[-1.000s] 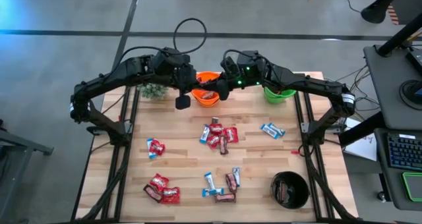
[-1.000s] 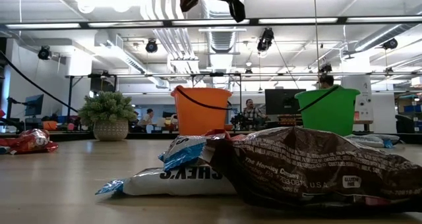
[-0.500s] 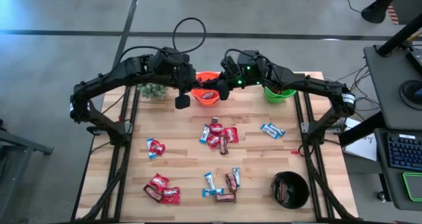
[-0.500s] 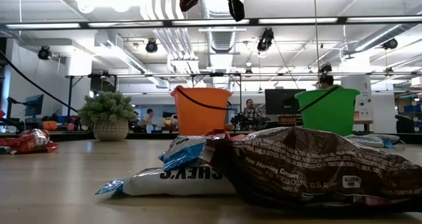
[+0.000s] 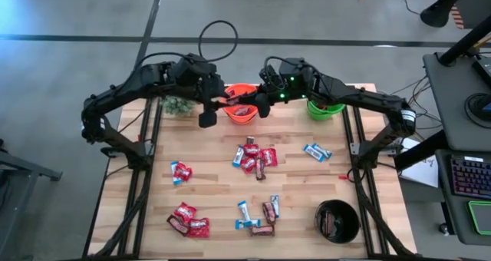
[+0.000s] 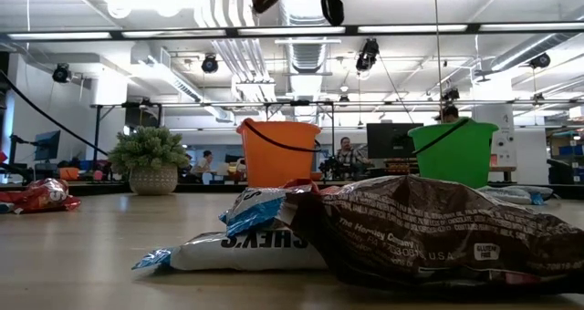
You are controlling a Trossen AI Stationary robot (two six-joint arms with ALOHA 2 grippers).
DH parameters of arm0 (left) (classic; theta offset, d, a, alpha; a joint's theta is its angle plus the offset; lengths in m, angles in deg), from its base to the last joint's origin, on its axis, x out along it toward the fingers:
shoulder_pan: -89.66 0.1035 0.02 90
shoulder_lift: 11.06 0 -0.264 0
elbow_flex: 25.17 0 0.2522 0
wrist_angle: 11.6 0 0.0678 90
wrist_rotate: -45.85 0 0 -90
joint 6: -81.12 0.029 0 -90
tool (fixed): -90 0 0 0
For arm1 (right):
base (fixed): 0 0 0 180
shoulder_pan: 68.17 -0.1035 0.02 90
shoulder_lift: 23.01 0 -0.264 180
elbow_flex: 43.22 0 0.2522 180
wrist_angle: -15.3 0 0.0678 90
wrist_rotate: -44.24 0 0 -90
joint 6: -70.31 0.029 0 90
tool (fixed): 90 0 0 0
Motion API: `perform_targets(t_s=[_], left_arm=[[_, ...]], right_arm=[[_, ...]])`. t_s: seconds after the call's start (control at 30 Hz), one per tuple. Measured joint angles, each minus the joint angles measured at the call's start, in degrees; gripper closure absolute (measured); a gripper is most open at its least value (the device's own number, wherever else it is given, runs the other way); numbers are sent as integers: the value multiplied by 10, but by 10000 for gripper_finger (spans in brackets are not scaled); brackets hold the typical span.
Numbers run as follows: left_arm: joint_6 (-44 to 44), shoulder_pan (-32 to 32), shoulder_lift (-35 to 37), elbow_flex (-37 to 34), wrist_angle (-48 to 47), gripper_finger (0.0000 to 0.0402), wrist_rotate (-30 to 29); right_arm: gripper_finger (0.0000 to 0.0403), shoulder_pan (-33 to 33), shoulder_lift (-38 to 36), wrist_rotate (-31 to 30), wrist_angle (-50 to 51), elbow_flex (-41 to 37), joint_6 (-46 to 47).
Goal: Sort candy
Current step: Put the brown chocolate into the black bucket
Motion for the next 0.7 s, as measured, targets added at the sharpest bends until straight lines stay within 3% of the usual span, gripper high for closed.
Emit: perform_targets(t_s=[0.2,0.7], left_arm=[[0,0,-1,42,-48,245,-1],[18,0,-1,48,-153,259,-2]], right_arm=[[393,0,-34,-1,122,0,-8],[392,-9,-162,5,436,0,62]])
